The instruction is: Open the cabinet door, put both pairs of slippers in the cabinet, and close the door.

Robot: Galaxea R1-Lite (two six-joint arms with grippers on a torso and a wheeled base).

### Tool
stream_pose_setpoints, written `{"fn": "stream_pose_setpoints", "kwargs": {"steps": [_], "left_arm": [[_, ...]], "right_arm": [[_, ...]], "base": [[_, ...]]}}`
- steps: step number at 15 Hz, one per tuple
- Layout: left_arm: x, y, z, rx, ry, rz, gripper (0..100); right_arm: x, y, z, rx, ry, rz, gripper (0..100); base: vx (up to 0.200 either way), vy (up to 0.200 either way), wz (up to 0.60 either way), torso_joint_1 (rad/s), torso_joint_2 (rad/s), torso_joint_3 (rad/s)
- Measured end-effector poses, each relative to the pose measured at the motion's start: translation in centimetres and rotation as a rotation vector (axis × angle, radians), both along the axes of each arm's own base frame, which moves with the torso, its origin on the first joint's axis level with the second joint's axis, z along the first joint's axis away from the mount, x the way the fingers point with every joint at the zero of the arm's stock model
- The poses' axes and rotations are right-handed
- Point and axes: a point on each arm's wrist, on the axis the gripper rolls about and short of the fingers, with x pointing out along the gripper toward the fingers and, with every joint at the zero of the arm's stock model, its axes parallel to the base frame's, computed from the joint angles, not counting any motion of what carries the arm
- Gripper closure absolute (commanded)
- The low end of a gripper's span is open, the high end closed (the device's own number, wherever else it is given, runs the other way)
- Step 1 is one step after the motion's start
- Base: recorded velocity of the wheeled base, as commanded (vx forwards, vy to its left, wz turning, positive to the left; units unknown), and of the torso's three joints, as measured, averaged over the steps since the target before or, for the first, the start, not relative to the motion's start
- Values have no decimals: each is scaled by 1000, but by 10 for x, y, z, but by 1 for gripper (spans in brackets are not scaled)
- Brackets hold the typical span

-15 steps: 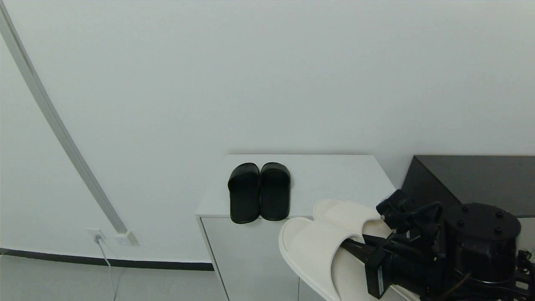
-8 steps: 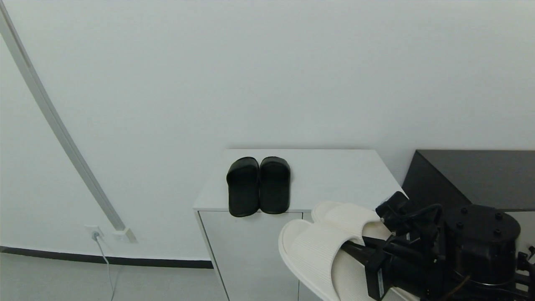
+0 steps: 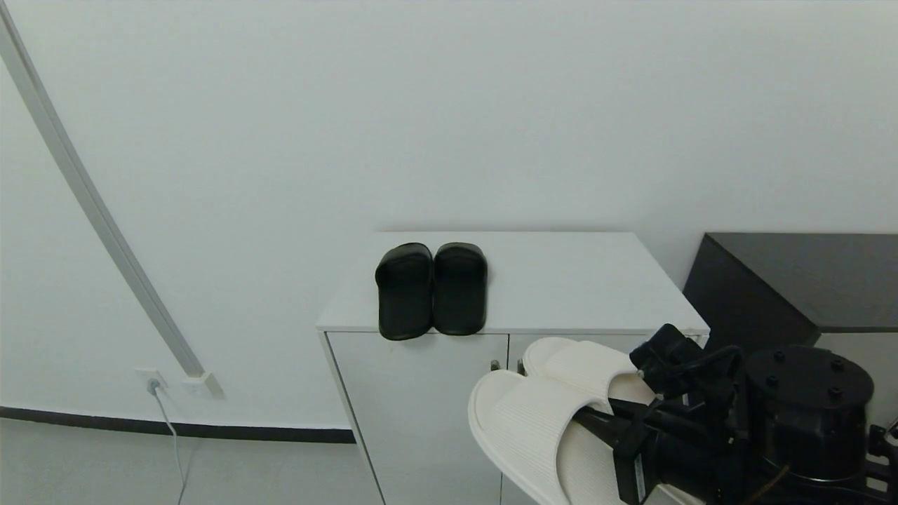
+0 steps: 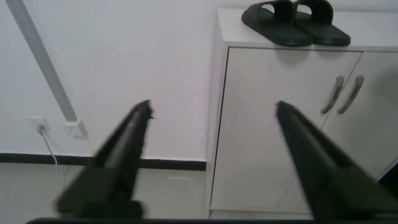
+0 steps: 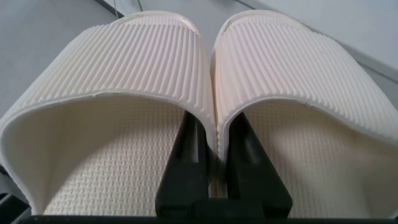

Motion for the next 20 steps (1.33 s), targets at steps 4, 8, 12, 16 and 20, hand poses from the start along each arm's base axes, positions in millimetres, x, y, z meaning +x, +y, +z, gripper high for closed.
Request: {"fn": "stream_pose_setpoints", "kwargs": {"steps": [4, 8, 12, 16, 20], "left_arm": [[0, 0, 0, 0, 2, 1, 0], [0, 0, 0, 0, 1, 1, 0], [0, 0, 0, 1, 1, 1, 0], [0, 0, 0, 1, 1, 1, 0], [0, 0, 0, 2, 1, 0, 0]], "right_arm": [[-1, -1, -1, -10, -1, 3, 100], [-1, -1, -2, -11, 0, 4, 100], [-2, -1, -2, -12, 1, 7, 100], [-3, -1, -3, -16, 5, 8, 100], [-4, -2, -6, -24, 12, 9, 100]], "base": [[0, 0, 0, -231, 553, 312], [0, 0, 0, -210, 535, 322], [0, 0, 0, -188, 510, 326], [0, 0, 0, -162, 489, 325], [0, 0, 0, -130, 463, 336]]}}
